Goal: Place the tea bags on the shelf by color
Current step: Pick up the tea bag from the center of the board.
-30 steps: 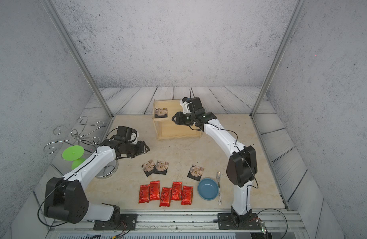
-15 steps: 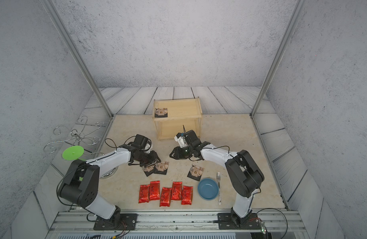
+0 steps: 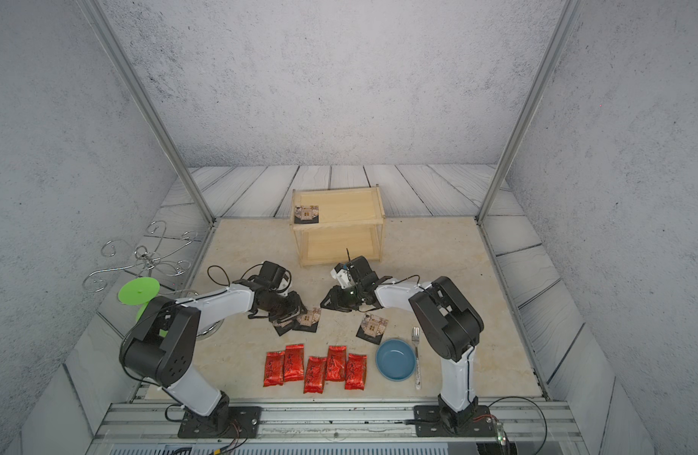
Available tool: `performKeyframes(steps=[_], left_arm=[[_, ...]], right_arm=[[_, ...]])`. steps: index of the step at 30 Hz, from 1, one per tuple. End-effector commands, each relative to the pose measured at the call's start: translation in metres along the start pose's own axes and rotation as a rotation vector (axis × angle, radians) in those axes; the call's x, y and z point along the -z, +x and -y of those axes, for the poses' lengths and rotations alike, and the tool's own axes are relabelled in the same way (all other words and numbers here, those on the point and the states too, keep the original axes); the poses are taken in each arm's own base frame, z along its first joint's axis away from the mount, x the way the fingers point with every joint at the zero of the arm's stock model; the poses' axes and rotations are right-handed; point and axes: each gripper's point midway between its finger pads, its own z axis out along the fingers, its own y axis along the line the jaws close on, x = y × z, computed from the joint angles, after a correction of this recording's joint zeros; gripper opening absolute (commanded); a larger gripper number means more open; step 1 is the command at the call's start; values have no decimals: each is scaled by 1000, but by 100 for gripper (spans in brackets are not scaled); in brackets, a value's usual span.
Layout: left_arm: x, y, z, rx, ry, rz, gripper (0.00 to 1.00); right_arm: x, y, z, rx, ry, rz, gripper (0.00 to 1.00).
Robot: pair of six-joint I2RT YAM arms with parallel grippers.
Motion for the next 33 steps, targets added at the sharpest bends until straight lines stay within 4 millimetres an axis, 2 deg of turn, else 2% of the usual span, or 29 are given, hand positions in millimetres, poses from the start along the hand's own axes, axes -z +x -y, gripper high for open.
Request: performKeyframes(steps=[1,10,18,22,27,30,33], left_arm=[[-7,6,-4,9,-2,-14,45],[-14,17,-13,25,-2,-36,44],[-15,20,-13,31,9,-35,44],[-14,20,-12,29,15,-35,44],[-7,16,-4,27,37,-26,44],[8,7,14,11,75,-9,44],[29,-4,30,6,127,17,48]], right_arm=[[-8,4,2,-42,-23,-19,32],[-32,11,17,-172,-64,-59,32],[-46,11,12,-213,-95,-83,31],[-52,7,9,-224,-106,-89,18],[-49,5,10,-213,-91,-80,6],[-42,1,8,-199,-96,-65,3],[-26,-4,4,-157,-113,-45,0]])
